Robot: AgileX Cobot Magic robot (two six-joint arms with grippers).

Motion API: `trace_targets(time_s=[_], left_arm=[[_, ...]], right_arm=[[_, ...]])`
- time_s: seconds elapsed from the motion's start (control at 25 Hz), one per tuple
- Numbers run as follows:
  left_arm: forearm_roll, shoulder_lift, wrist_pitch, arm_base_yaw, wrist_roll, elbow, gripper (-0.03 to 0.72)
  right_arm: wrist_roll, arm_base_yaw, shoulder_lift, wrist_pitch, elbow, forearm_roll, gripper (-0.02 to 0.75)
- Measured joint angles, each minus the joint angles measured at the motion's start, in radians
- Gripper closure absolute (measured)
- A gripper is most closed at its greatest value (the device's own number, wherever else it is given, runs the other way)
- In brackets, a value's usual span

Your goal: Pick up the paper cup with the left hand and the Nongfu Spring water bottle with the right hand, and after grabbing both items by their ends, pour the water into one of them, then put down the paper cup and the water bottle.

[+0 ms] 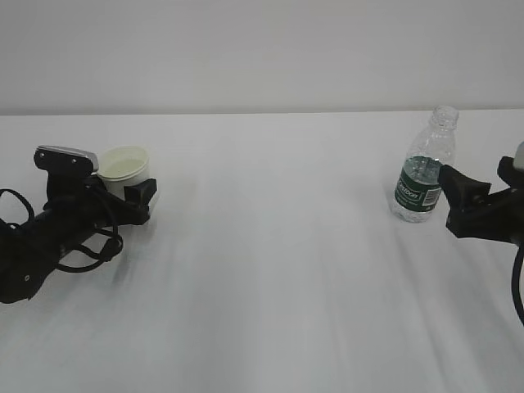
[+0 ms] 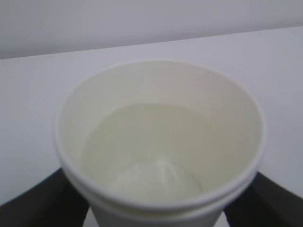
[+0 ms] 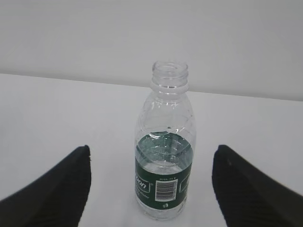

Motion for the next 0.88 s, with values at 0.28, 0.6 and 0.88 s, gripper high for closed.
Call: trace_targets(time_s=[0.28,0.6,0.88], left_arm=[[-0.008,-0.054,0.000,0.000,0.000,0.057,0.100],[-0.014,-0.107,-0.005,0.000,0.003,0.140,0.101],[-0.024,-0.182,-0.005,0.000,0.007,0.215,0.101]], right_arm=[[0.006,0.000,0.000,0.000,0.000,-0.002,0.144],[0.010,0.000,0.000,0.000,0.000,-0.002,0.144],[0.013,0.000,-0.005,0.000,0.000,-0.004,0.144]])
